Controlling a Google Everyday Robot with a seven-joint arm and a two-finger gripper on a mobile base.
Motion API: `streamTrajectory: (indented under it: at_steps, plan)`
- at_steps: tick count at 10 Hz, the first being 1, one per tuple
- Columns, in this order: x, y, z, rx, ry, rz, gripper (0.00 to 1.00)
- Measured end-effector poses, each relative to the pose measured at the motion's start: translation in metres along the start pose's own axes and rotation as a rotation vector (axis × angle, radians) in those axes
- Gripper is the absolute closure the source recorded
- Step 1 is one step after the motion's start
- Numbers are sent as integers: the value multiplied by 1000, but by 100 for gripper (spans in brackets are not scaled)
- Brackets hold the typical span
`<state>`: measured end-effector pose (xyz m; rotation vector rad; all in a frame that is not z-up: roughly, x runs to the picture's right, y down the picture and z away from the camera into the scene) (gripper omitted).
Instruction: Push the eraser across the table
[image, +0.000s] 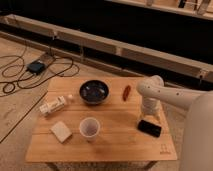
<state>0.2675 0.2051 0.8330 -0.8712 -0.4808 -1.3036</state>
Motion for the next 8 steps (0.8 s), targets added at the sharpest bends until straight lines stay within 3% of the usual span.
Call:
streamTrajectory:
  at_steps: [3,4,6,8]
  plan:
    - [-13,20,3,-14,-7,47,29]
    - [-14,22,2,-3,1,58,29]
    - [-14,16,-2,59,31,75,29]
    - [-14,12,-4,64,34,69,29]
